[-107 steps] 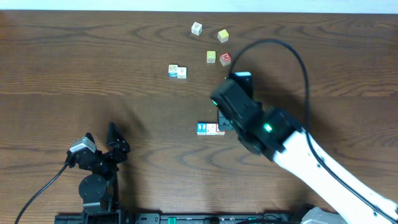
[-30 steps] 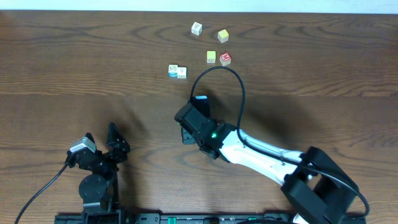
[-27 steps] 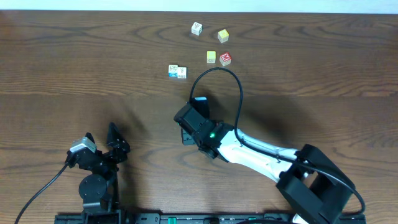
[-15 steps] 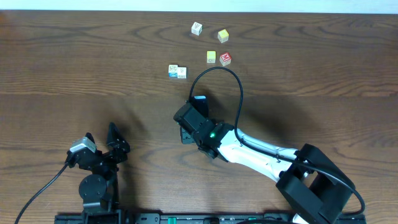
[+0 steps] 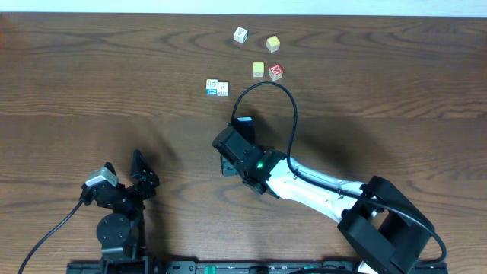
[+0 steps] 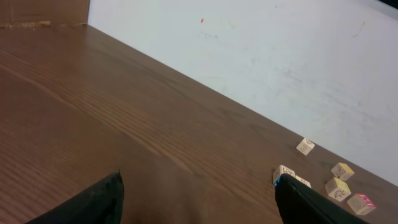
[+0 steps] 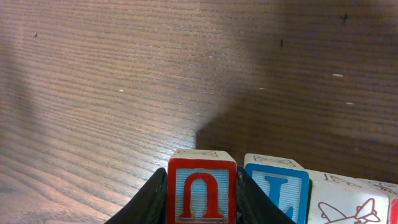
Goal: Lift 4 blocks
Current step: 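Lower the 'U' block beside the blue 'L' block and release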
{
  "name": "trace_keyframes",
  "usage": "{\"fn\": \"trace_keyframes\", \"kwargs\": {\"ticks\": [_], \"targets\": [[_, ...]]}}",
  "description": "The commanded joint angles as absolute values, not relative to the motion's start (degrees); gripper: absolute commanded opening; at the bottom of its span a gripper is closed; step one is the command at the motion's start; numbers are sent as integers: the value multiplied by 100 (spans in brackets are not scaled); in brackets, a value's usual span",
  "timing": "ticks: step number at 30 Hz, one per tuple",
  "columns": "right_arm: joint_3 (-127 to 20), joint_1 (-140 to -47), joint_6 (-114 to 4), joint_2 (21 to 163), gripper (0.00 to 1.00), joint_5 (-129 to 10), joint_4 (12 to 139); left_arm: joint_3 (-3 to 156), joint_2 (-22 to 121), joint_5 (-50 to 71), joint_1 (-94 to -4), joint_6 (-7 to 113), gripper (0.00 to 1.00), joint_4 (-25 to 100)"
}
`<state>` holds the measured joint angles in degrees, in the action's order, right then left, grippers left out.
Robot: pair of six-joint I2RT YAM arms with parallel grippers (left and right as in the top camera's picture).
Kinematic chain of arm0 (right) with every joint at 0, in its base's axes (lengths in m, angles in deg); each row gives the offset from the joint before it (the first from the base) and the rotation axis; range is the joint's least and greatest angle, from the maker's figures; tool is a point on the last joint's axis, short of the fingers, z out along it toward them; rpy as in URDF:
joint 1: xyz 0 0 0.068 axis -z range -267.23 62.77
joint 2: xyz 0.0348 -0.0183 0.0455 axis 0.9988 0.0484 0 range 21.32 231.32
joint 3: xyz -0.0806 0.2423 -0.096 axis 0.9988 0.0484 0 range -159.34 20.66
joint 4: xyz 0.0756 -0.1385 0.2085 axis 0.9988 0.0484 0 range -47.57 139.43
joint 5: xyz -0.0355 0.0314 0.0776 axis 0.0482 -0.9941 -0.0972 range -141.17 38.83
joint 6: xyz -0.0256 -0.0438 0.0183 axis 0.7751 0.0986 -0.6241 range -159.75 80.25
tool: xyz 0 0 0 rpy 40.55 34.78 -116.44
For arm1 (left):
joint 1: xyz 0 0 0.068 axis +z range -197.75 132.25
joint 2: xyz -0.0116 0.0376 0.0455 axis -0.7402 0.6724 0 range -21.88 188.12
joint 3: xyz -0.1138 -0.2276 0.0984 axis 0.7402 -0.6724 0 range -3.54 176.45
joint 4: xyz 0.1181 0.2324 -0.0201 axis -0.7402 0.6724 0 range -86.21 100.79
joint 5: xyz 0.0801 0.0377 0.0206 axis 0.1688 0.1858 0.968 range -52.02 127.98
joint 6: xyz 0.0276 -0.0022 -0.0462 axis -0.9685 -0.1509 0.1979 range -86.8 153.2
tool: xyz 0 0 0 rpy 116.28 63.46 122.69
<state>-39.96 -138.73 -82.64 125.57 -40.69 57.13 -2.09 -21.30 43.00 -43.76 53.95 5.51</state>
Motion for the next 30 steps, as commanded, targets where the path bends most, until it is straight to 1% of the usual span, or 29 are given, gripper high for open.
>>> {"fn": "trace_keyframes", "kwargs": {"ticks": [1, 11, 25, 30], "targets": [[-3998, -13853, -8190, 12603, 28, -3964, 5700, -327, -2160, 4352, -4398, 5360, 79, 763], [-3998, -13853, -8188, 12603, 38, -3962, 5698, -327, -2160, 4352, -4398, 5360, 79, 763], [-3998, -13853, -8188, 12603, 46, -3960, 5696, -327, -2160, 4352, -4398, 5360, 79, 763], [-3998, -13853, -8188, 12603, 51, -3962, 5687, -327, -2160, 4352, -4398, 5360, 78, 761]]}}
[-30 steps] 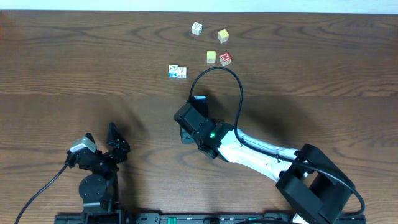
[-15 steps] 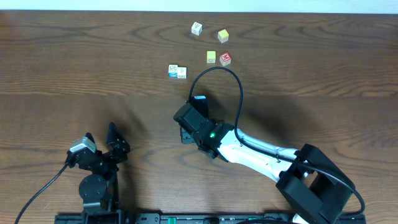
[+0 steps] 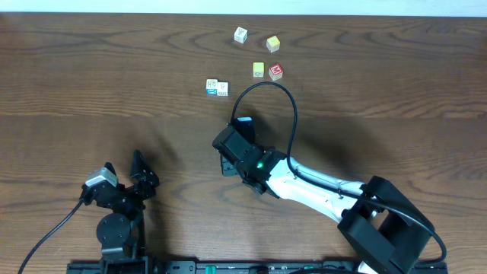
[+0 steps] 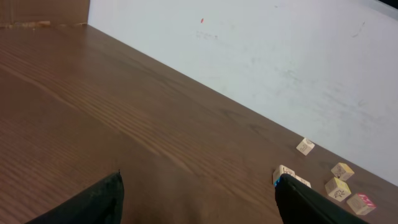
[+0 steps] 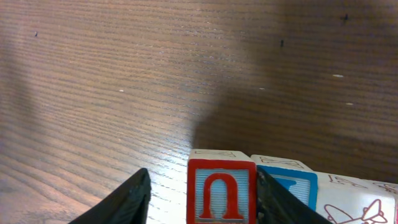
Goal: Lift 4 blocks
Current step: 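Lower the 'U' block beside the blue 'L' block and release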
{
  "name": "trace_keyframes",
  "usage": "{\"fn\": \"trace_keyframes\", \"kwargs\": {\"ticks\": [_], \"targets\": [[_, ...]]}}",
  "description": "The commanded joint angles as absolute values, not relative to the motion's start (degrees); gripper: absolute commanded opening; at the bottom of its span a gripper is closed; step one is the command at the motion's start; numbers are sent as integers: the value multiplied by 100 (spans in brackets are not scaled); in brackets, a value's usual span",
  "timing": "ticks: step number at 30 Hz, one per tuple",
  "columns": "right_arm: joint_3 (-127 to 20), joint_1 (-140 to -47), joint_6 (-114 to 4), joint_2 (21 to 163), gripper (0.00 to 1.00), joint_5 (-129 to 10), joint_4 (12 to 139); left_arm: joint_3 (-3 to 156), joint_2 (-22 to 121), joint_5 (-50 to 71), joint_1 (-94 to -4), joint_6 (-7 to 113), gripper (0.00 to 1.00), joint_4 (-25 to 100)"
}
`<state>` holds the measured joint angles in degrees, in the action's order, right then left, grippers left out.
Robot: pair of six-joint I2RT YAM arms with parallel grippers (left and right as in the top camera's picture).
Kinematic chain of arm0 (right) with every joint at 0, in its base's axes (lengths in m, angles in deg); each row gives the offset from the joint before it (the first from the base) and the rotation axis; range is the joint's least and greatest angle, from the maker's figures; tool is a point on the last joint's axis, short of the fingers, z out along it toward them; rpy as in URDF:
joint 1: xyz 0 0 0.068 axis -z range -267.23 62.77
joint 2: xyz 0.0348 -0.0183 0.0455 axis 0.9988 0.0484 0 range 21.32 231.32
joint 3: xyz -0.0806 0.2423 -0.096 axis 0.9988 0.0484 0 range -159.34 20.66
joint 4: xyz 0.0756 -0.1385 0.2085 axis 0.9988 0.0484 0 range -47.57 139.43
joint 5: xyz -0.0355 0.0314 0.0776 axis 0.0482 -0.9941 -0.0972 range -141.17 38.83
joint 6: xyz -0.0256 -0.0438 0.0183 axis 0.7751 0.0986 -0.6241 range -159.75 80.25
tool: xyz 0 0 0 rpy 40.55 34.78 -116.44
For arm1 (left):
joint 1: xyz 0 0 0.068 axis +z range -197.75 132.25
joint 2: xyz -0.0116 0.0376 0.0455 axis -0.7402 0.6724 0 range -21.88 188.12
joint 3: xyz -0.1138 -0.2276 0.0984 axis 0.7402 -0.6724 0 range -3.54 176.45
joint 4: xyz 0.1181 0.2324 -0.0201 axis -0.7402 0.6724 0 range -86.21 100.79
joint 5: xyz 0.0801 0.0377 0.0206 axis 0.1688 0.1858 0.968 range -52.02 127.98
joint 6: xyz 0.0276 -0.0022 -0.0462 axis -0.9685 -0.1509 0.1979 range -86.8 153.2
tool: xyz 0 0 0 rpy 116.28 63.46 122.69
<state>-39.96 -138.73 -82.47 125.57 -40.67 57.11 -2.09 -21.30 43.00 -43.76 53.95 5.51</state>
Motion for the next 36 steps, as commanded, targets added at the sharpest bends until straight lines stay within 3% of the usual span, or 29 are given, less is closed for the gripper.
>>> {"fn": "trace_keyframes", "kwargs": {"ticks": [1, 2, 5, 8, 11, 14, 17, 19, 26, 36], "targets": [[-3998, -13853, -8188, 12603, 50, -3962, 5687, -327, -2160, 4352, -4398, 5360, 79, 763], [-3998, -13853, -8188, 12603, 42, -3962, 5687, -327, -2160, 4352, -4398, 5360, 79, 763], [-3998, -13853, -8185, 12603, 33, -3962, 5682, -327, -2160, 4352, -4398, 5360, 79, 763], [-3998, -13853, -8188, 12603, 44, -3962, 5674, -327, -2160, 4355, -4398, 5360, 78, 763], [-3998, -13853, -8188, 12603, 47, -3962, 5674, -327, -2160, 4352, -4398, 5360, 79, 761], [-3998, -13853, -8183, 12603, 31, -3962, 5678, -327, -2160, 4352, -4398, 5360, 79, 763], [-3998, -13853, -8185, 12603, 45, -3962, 5676, -327, -2160, 4352, -4398, 5360, 79, 763], [-3998, -13853, -8183, 12603, 46, -3962, 5676, -327, -2160, 4352, -4398, 5360, 79, 763], [-3998, -13853, -8155, 12603, 45, -3964, 5674, -327, -2160, 4355, -4398, 5360, 79, 763], [-4017, -13851, -7222, 12603, 32, -4182, 5282, -327, -2160, 4352, -4398, 5360, 79, 763]]}}
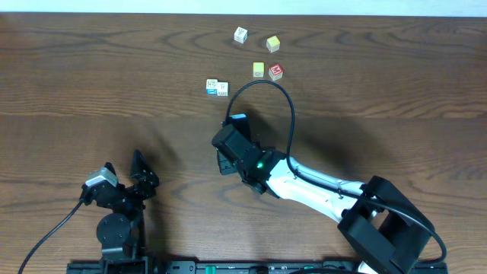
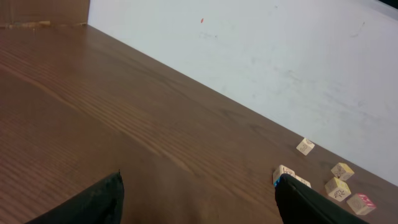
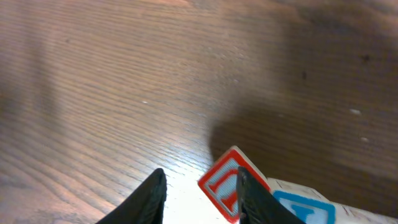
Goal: Lift 4 blocks
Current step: 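Lower the 'U' block beside the blue 'L' block and release, then raise the right gripper and move it right of the block row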
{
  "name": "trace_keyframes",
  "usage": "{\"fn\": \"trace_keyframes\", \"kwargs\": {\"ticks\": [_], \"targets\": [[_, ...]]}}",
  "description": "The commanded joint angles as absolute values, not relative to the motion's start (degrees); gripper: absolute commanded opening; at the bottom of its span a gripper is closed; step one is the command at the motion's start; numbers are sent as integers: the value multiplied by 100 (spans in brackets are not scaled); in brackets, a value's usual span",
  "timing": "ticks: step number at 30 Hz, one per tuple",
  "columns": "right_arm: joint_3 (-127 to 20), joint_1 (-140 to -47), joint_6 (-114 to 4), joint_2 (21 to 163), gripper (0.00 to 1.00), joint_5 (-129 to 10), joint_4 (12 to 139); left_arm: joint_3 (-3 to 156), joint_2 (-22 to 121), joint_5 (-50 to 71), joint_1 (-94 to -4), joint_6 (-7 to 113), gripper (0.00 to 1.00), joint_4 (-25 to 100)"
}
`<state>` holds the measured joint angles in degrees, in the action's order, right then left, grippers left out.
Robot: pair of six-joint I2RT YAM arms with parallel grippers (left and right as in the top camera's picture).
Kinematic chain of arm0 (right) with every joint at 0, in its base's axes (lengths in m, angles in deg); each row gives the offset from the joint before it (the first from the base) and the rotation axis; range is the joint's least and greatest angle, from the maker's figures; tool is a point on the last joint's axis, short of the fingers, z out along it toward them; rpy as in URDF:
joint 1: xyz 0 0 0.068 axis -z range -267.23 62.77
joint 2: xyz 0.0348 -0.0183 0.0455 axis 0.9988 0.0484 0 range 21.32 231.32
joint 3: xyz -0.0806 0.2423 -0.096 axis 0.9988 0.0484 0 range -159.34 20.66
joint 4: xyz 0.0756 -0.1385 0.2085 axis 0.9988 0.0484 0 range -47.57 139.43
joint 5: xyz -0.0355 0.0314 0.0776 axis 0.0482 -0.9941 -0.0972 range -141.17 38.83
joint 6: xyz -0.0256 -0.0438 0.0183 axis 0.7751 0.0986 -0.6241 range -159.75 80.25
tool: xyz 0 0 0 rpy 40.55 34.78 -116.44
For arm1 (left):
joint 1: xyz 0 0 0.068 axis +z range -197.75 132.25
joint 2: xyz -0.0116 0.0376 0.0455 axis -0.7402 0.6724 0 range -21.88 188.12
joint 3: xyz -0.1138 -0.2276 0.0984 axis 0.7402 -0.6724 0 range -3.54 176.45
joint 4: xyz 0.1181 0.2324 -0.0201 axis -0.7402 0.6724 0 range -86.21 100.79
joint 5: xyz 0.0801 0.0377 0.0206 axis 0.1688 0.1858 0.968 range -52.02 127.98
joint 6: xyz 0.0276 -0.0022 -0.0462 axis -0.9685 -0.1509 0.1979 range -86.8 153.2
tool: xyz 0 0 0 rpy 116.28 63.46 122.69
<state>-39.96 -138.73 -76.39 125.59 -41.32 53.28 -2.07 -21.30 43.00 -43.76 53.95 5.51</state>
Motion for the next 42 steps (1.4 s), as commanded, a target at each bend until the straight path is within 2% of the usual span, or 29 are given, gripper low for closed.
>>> {"fn": "trace_keyframes", "kwargs": {"ticks": [1, 5, 12, 16, 22, 30, 33, 42], "targets": [[-4024, -13843, -7200, 12603, 29, -4180, 5267, -327, -2160, 4352, -4398, 5360, 78, 763], [-4026, -13744, -7099, 12603, 22, -4185, 5182, -327, -2160, 4355, -4398, 5360, 79, 763], [-4028, -13480, -6795, 12603, 20, -4189, 4887, -327, -2160, 4352, -4398, 5360, 79, 763], [-4109, -13058, -6793, 12601, 15, -4338, 4926, -327, -2160, 4352, -4398, 5360, 79, 763], [-4656, -12271, -6529, 12258, 4, -4246, 5969, -327, -2160, 4355, -4398, 5360, 79, 761], [-5285, -11499, -6067, 11077, 7, -3870, 7479, -327, -2160, 4372, -4398, 5336, 78, 739], [-5283, -11285, -6054, 10605, 8, -3955, 7997, -327, -2160, 5148, -4391, 5100, 79, 603], [-5283, -11154, -6096, 9906, 7, -3970, 9359, -277, -2160, 5537, -4389, 5096, 79, 44]]}}
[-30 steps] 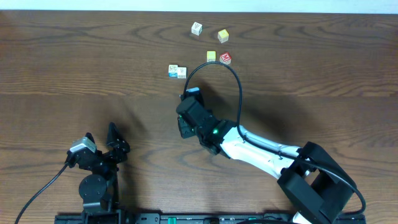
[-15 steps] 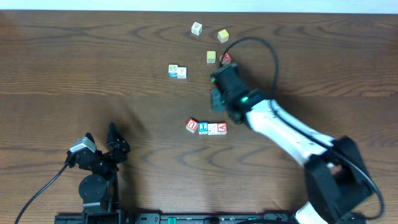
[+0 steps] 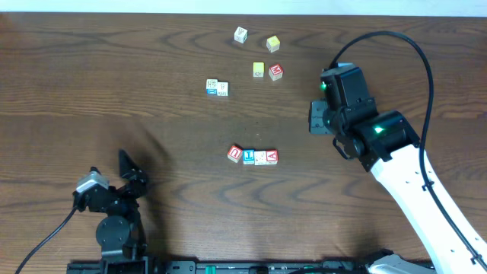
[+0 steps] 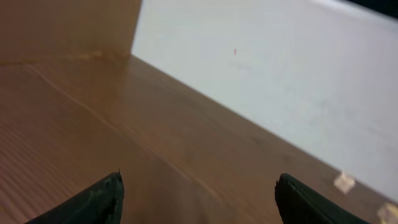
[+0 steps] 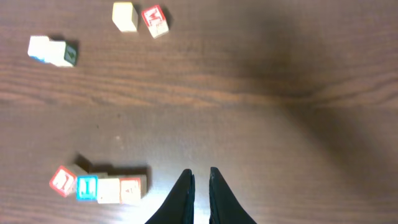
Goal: Lift 4 blocks
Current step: 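Raise the right gripper and move it right of the block row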
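Four blocks lie in a row at the table's middle: a red letter block [image 3: 234, 154] turned askew at the left end, then a blue [image 3: 248, 157], a white [image 3: 260, 157] and a red one [image 3: 272, 157]. The right wrist view shows the same row [image 5: 96, 186] at its lower left. My right gripper [image 5: 200, 186] is shut on nothing, raised well to the right of the row [image 3: 313, 119]. My left gripper [image 4: 198, 199] is open and empty at the near left [image 3: 114, 173]; its view is blurred.
Near the far edge lie loose blocks: a white one [image 3: 240, 34], a yellow one [image 3: 272, 43], a yellow [image 3: 259, 70] and a red [image 3: 275, 71] side by side, and a blue-white pair [image 3: 217, 87]. A white wall [image 4: 280, 74] borders the far edge.
My right arm has gone from low over the row's left end to high at the right, its fingers now shut. The four blocks lie uncovered. The left wrist has shifted, and its view has tilted and blurred.
My right gripper was shut on the red letter block at the row's left end. Then its fingers stood open around it. Then the block lay askew between the fingers. Now the gripper is away to the right and the row stays on the table.
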{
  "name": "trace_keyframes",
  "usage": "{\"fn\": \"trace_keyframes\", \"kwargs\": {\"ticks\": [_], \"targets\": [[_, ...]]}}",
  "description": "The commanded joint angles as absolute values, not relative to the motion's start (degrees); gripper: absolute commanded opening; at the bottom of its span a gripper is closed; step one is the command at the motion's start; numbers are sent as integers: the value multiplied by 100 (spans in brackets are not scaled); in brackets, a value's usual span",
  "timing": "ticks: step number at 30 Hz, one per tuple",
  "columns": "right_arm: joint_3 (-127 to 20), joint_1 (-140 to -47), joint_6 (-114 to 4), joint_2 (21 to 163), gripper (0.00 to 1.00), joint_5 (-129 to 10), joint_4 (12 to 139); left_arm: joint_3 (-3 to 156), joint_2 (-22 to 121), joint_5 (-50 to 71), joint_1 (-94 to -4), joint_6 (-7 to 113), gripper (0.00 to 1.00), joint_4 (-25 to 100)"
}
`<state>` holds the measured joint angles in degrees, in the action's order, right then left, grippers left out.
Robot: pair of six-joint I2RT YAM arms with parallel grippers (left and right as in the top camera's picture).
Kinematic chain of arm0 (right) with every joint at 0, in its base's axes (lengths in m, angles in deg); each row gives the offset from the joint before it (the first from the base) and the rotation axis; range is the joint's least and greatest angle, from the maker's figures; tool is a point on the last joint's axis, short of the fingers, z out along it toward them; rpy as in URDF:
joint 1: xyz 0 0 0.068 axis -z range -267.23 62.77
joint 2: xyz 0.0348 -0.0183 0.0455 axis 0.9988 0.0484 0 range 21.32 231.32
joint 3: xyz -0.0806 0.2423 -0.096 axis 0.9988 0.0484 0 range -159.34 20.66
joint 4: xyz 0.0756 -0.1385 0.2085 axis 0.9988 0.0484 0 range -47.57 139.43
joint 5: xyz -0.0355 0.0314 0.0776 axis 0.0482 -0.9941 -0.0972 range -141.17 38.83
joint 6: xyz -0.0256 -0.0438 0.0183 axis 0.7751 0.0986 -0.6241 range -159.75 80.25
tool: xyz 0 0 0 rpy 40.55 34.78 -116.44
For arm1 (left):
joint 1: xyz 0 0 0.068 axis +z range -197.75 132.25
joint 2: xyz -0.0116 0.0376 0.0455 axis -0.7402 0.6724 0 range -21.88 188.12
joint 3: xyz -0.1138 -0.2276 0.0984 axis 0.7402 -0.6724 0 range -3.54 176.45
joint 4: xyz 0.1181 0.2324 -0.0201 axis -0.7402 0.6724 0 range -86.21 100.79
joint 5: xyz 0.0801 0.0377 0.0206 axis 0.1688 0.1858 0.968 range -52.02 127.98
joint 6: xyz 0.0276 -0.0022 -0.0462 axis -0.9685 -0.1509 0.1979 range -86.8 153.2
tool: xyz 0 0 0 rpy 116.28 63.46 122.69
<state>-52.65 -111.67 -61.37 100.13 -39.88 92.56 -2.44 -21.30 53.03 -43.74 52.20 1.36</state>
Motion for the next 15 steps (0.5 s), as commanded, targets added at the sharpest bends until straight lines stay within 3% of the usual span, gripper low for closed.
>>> {"fn": "trace_keyframes", "kwargs": {"ticks": [1, 5, 10, 15], "targets": [[-5283, -11154, -6092, 9888, 7, -3986, 9409, -268, -2158, 5244, -4387, 5004, 79, 20], [-5283, -11154, -6089, 9891, 8, -3986, 9451, -102, -1992, 3500, -4393, 4265, 79, 166], [-5281, -11152, -6011, 9891, 8, -3933, 9451, 757, -978, 3450, -4404, 4254, 79, 308], [-5276, -10922, -5783, 9891, 7, -3922, 9442, 2055, 1020, 3012, -4439, 4049, 79, 474]]}}
